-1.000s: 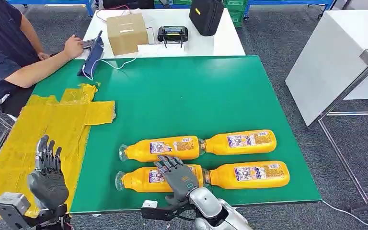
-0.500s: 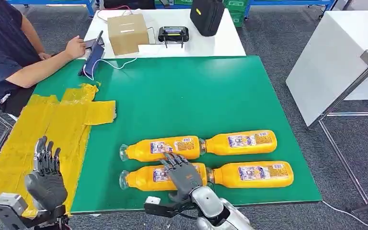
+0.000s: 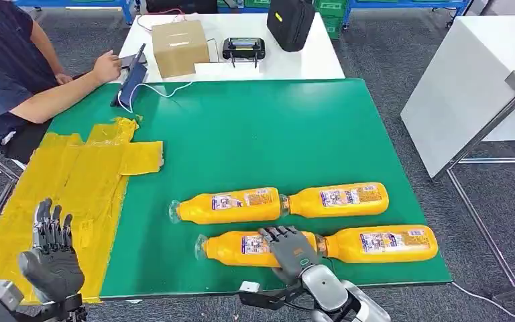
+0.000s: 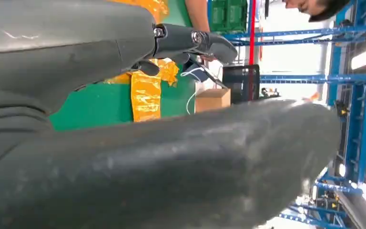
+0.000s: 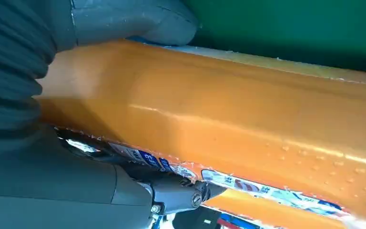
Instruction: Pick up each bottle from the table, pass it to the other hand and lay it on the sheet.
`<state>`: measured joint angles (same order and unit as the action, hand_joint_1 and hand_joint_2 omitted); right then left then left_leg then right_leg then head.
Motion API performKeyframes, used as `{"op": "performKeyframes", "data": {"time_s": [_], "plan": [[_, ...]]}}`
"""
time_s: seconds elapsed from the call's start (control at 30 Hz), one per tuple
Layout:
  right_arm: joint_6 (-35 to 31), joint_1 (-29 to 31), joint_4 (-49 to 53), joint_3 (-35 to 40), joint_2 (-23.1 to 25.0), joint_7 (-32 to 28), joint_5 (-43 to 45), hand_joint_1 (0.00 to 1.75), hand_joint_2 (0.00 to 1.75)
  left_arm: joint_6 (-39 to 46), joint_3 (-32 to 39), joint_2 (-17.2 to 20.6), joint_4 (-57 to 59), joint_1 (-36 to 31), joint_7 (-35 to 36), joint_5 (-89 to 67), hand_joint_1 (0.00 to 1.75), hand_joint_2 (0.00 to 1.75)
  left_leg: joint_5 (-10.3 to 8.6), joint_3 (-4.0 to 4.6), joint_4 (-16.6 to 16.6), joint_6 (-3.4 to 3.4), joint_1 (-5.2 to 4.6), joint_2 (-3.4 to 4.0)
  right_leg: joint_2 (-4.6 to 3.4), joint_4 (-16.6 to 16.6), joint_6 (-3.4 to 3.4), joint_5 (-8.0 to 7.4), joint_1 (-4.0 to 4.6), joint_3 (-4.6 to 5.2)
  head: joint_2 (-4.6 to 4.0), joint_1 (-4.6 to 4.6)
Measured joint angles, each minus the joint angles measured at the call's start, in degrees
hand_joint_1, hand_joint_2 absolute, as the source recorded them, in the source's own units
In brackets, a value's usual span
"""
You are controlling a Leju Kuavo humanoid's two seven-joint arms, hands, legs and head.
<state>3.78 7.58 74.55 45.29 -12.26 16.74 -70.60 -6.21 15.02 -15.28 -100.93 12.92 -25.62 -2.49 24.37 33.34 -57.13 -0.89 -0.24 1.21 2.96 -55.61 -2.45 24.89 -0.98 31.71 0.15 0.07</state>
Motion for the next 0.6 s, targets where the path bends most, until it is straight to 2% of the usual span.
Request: {"op": "performKeyframes", "data": {"time_s": [0.23,0.47,0.53,0.6], "plan": [[1.42,-0.22,1.69,0.07,-1.56,-0.11,1.31,1.75,1.75,-0.61,0.39,-0.11,-0.09,-0.01,-0.02,0.07,0.00,0.00,0.03,0.02,0.00,-0.02,-0.01,-0.02,0.01,0.00,-0.04,0.06,-0.01,0.00,0.00,-0.02],[5.60,0.92,5.18,1.47,-7.11,-1.20,6.30,1.75,1.75,-1.60,0.87,-0.11,-0.09,-0.20,-0.11,0.55,0.00,0.00,0.07,0.01,-0.01,-0.09,-0.09,-0.05,0.02,0.02,-0.06,0.05,-0.10,-0.02,0.00,-0.02],[6.71,1.67,5.86,1.84,-8.73,-2.39,9.30,1.75,1.75,-1.51,0.87,-0.11,-0.04,-0.35,-0.06,0.79,0.00,0.00,0.07,0.01,0.00,-0.09,-0.10,-0.06,0.01,0.02,-0.07,0.05,-0.13,-0.06,0.00,0.00],[7.06,3.80,5.26,1.97,-9.18,-5.60,18.03,1.75,1.75,-0.54,0.70,-0.02,0.37,-0.89,0.15,1.62,0.00,0.00,0.06,0.00,0.00,-0.09,-0.09,-0.03,-0.01,0.01,-0.07,0.01,-0.10,-0.10,0.00,0.02]]}}
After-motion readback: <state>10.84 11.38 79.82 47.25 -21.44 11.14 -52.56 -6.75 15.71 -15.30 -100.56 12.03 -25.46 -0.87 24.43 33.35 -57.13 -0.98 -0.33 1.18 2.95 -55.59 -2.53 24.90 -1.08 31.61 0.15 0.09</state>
